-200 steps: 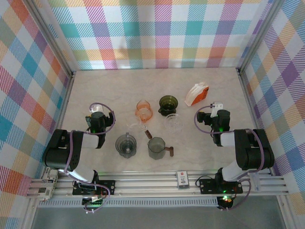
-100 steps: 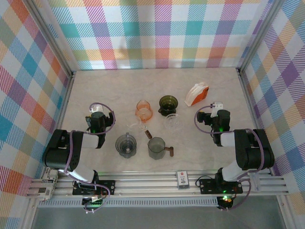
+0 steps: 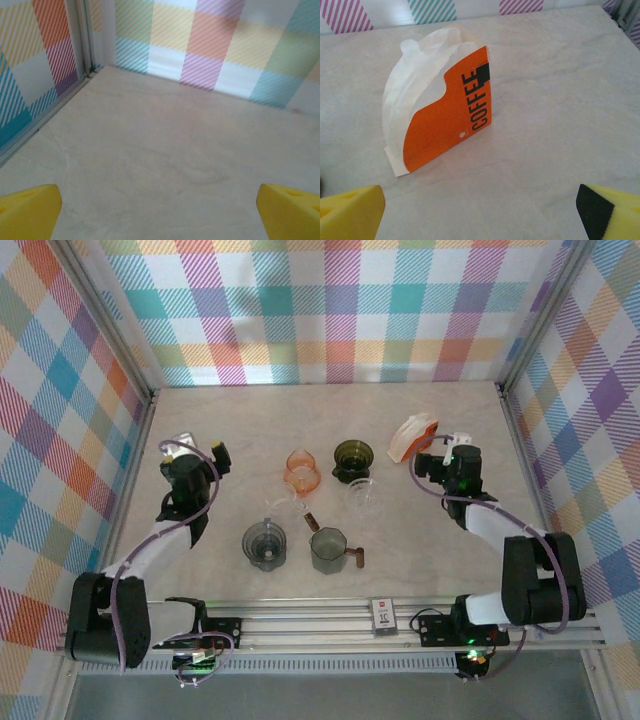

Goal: Place the coffee filter in the dripper

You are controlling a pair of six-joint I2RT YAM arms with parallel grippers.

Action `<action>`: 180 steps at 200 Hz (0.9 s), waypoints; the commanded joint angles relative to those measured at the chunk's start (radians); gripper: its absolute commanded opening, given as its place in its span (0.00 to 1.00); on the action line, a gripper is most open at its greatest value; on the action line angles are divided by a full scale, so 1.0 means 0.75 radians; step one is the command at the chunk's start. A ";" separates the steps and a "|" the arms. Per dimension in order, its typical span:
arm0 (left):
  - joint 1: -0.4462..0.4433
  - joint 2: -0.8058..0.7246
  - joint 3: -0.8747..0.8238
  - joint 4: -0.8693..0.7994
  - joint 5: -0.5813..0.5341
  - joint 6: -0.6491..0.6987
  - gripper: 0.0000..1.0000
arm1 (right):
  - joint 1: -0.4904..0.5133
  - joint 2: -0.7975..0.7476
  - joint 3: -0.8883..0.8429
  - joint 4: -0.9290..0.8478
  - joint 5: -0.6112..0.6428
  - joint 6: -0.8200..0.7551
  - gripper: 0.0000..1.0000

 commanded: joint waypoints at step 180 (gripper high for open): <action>-0.220 -0.809 -0.007 -1.501 0.568 -0.823 0.73 | 0.662 -0.196 0.084 -0.696 -0.395 0.395 0.99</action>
